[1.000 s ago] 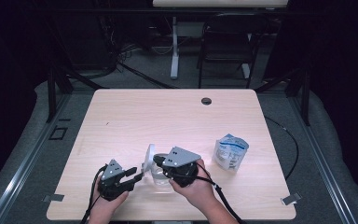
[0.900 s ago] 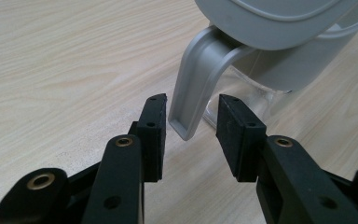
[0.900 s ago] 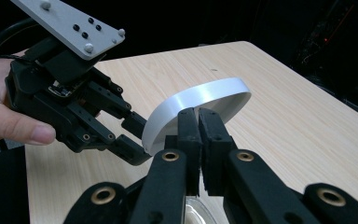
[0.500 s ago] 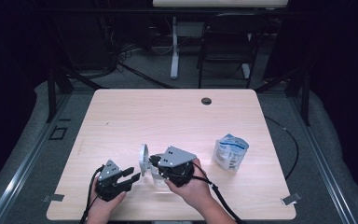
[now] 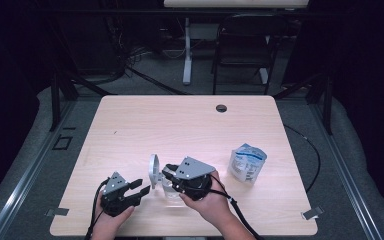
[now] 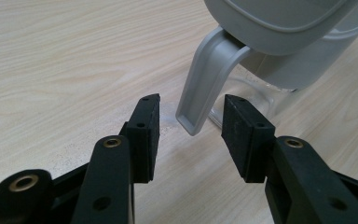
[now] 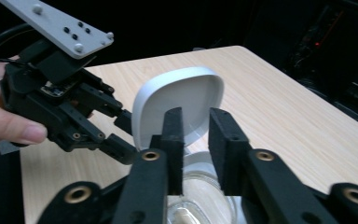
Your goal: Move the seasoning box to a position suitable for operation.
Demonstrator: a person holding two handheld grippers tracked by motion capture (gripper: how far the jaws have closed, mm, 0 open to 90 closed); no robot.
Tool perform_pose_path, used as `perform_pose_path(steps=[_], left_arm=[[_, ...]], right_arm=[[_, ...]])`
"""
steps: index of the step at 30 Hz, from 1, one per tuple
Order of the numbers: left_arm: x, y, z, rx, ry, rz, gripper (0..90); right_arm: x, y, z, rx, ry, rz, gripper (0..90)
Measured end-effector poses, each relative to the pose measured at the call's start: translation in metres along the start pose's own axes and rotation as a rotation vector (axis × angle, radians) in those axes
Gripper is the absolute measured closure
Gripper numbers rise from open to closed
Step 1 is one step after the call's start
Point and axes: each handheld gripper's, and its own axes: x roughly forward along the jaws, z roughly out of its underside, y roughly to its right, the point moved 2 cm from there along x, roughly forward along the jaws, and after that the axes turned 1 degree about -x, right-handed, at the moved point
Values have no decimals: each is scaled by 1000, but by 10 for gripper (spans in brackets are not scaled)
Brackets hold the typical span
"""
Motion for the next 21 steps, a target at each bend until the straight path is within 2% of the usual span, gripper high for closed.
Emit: perform_pose_path(steps=[6, 9, 16, 21], left_arm=[[0, 0, 0, 2, -2, -1, 549], [0, 0, 0, 3, 1, 0, 544], [-1, -2, -1, 6, -3, -11, 544], [-2, -3, -2, -12, 4, -10, 544]], right_arm=[[-4, 7, 10, 21, -15, 45, 651], [-10, 10, 14, 27, -12, 51, 629], [-28, 19, 25, 51, -10, 83, 606], [-39, 28, 35, 84, -8, 100, 603]])
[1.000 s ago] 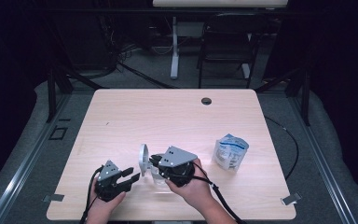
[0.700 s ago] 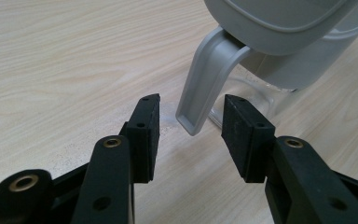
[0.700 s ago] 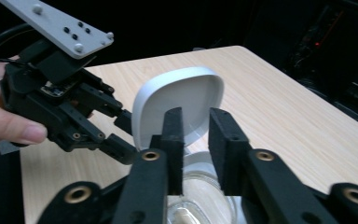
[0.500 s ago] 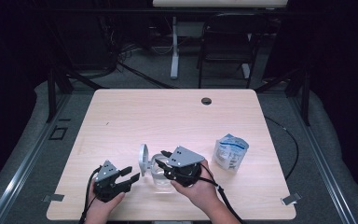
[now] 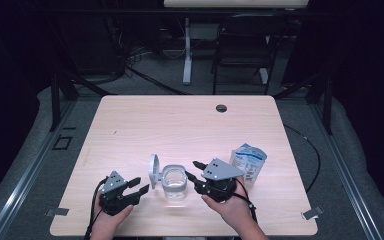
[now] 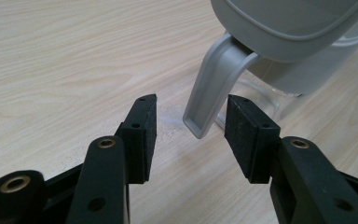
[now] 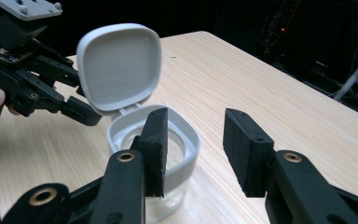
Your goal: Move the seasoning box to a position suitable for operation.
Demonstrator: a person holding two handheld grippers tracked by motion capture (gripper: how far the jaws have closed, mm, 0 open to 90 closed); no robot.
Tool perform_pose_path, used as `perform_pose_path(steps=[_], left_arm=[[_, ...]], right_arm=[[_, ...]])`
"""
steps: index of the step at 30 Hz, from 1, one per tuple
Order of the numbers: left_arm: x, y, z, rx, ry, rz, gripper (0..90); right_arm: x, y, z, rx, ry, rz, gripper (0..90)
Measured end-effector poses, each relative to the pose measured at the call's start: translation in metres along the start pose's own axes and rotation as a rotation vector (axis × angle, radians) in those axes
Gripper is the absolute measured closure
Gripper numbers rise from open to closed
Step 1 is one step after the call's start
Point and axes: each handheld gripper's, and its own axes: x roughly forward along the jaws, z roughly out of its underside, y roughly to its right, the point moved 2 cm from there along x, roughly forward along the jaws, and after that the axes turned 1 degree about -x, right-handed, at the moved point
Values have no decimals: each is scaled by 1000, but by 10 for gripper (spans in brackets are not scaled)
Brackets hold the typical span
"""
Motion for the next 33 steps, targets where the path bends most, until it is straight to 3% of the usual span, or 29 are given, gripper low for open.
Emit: perform_pose_path(steps=[16, 33], left_arm=[[1, -1, -1, 4, 5, 0, 542], [-1, -1, -3, 4, 14, 2, 542]], right_arm=[[-42, 31, 19, 88, 35, 94, 598], [-83, 51, 40, 119, -6, 164, 619]])
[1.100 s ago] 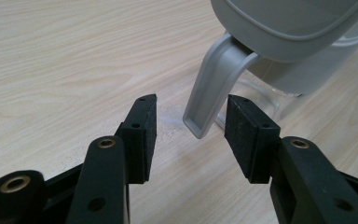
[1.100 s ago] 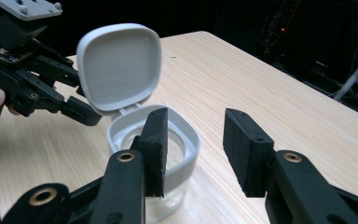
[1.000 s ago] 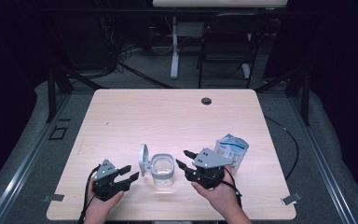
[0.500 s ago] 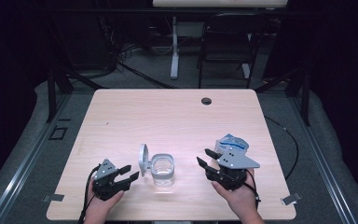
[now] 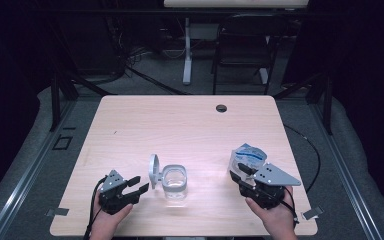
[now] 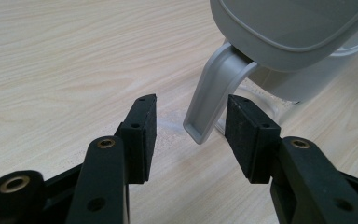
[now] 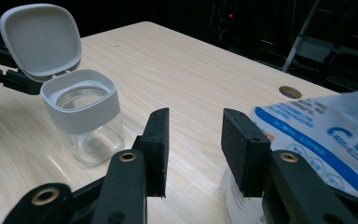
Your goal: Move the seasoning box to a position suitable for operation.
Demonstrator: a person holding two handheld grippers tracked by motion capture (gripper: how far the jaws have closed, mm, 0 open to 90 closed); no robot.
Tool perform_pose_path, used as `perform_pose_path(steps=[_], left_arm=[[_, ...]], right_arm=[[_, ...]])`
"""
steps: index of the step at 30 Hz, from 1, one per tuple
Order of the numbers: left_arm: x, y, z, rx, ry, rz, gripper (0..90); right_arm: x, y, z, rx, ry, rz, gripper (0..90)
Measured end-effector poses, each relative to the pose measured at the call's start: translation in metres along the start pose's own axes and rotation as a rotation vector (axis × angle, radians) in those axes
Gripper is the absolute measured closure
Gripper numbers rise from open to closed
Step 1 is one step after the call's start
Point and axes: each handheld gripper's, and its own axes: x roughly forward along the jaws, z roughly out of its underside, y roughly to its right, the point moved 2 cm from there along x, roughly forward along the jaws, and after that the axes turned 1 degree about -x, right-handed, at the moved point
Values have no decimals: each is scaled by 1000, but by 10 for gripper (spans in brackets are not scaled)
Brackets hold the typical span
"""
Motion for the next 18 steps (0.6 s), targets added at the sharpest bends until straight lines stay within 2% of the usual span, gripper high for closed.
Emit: perform_pose_path(steps=[8, 12, 18], left_arm=[[-1, 0, 0, -3, 0, -1, 542], [-1, 0, 0, -9, 5, 0, 542], [-1, 1, 0, -2, 2, 0, 542]], right_arm=[[-13, 13, 11, 38, -7, 48, 616], [-17, 19, 15, 59, -12, 56, 616], [-21, 24, 16, 60, -13, 77, 612]])
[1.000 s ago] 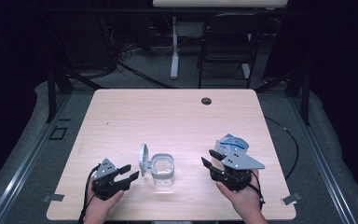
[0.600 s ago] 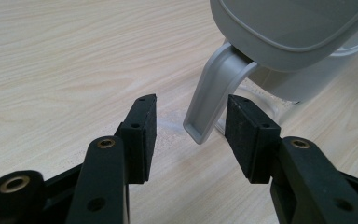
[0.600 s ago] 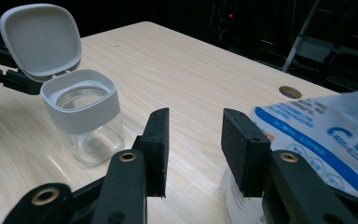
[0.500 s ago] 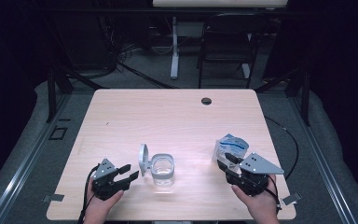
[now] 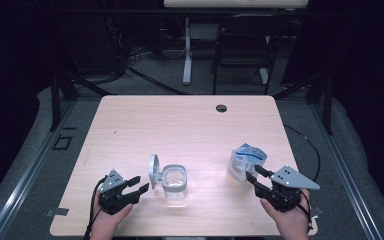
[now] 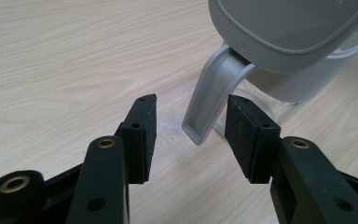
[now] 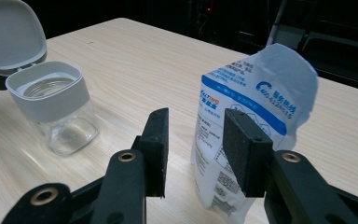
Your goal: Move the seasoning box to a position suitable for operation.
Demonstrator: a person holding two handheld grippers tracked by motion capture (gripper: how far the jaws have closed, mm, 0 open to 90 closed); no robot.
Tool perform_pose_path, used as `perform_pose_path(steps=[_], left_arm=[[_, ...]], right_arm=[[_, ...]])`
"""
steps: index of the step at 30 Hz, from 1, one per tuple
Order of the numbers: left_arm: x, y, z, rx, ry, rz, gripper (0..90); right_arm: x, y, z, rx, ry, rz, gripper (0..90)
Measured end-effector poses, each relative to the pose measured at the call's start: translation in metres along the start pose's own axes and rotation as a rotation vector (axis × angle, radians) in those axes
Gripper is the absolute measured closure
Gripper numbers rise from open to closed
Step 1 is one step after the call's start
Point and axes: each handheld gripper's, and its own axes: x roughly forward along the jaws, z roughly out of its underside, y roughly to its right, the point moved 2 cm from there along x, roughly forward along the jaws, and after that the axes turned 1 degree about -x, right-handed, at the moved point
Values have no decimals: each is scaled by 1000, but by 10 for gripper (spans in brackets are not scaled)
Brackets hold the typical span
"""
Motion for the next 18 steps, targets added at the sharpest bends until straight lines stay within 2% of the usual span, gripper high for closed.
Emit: perform_pose_path(steps=[10, 18], left_arm=[[-1, -1, -1, -4, 6, -4, 542], [-1, 0, 0, 4, -7, -3, 542]], right_arm=[[-4, 14, 5, 14, -9, 45, 597], [-2, 23, 11, 50, -19, 77, 573]])
